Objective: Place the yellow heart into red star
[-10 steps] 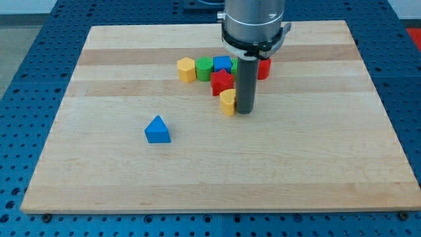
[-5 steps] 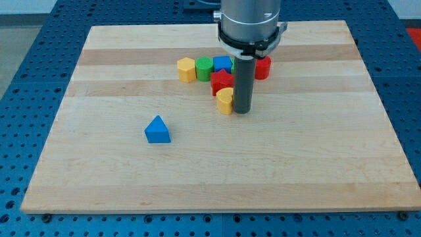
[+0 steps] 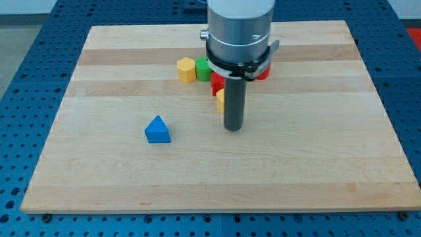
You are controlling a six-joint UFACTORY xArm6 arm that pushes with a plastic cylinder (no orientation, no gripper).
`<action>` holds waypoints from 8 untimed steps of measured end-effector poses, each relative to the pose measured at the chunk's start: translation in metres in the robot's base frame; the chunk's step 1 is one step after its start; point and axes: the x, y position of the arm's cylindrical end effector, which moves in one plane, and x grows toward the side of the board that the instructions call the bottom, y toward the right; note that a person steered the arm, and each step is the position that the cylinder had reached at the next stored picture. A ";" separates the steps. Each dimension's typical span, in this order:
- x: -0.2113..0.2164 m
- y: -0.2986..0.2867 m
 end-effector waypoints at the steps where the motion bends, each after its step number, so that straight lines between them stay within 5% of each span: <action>1: -0.002 -0.002; 8: -0.003 -0.001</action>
